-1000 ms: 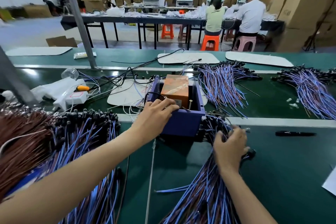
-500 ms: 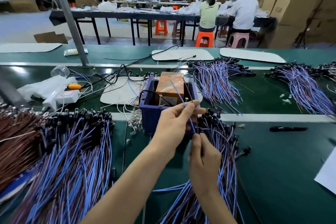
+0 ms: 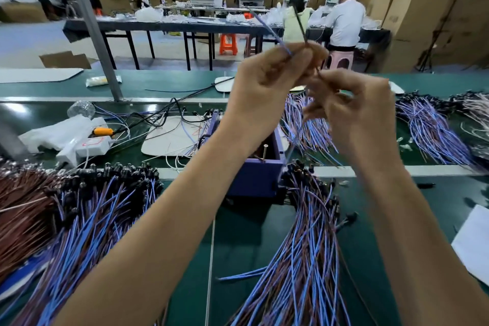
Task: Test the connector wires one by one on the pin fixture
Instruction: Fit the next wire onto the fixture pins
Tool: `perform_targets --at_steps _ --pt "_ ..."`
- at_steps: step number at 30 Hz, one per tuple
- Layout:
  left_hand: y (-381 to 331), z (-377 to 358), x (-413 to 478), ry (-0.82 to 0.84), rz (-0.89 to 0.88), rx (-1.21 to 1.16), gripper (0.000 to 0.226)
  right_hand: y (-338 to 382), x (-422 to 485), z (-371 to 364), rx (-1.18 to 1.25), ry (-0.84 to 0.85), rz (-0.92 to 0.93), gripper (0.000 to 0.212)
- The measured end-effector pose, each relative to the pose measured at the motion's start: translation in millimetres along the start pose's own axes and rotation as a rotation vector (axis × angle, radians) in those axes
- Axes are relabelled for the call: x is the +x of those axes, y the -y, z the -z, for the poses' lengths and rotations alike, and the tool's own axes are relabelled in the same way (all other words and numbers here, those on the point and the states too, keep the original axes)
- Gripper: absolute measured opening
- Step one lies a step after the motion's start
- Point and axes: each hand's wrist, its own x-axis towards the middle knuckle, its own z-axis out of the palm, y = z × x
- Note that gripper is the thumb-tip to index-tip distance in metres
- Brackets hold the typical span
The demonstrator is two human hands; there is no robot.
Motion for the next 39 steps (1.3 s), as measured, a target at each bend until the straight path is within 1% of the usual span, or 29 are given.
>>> perform_targets --at_steps 2,4,7,9,11,13,15,17,20,21,23,25,27,30,32,36,39 --pt "-4 -4 -2 0.028 -0.056 -0.010 0.026 6 0 4 -0.049 -0.013 0.070 0.014" --pt "1 -2 -16 0.065 -0.044 0.000 0.024 2 -16 6 -0.093 0.028 0.080 0.014" --pt "23 11 -51 0.117 0.076 0.080 0.015 -20 -63 5 -0.143 0.142 0.029 0.014" --pt "41 19 -80 0.122 0.256 0.081 0.015 -35 -97 2 -0.191 0.223 -0.024 0.014" --pt "57 26 -108 0.042 0.475 0.028 0.019 -48 -129 -3 -0.244 0.280 -0.099 0.022" --pt "70 31 -129 -0.078 0.604 -0.010 0.032 -59 -152 -7 -0.279 0.307 -0.161 0.023" --pt "77 36 -139 -0.167 0.634 0.006 0.037 -63 -166 -12 -0.291 0.320 -0.208 0.017" --pt "82 42 -143 -0.216 0.647 0.069 0.030 -63 -174 -16 -0.277 0.345 -0.272 0.015" --pt "89 49 -142 -0.252 0.675 0.181 0.022 -62 -179 -20 -0.221 0.383 -0.378 0.021" --pt "92 51 -139 -0.248 0.690 0.204 0.023 -63 -179 -22 -0.197 0.359 -0.415 0.023" --pt "98 52 -133 -0.229 0.724 0.226 0.025 -65 -176 -28 -0.109 0.260 -0.514 0.030" --pt "106 53 -124 -0.219 0.753 0.237 0.024 -67 -168 -37 0.002 0.177 -0.600 0.042" --pt "112 54 -116 -0.225 0.767 0.257 0.023 -69 -161 -45 0.069 0.119 -0.613 0.052" --pt "119 58 -110 -0.239 0.781 0.296 0.024 -74 -153 -54 0.055 0.086 -0.579 0.057" --pt "122 61 -107 -0.259 0.795 0.306 0.025 -77 -148 -60 0.059 0.063 -0.588 0.053" --pt "125 67 -105 -0.295 0.801 0.312 0.025 -78 -141 -69 0.179 0.052 -0.652 0.024" --pt "126 71 -105 -0.296 0.794 0.336 0.026 -83 -136 -74 0.179 0.075 -0.660 0.023"
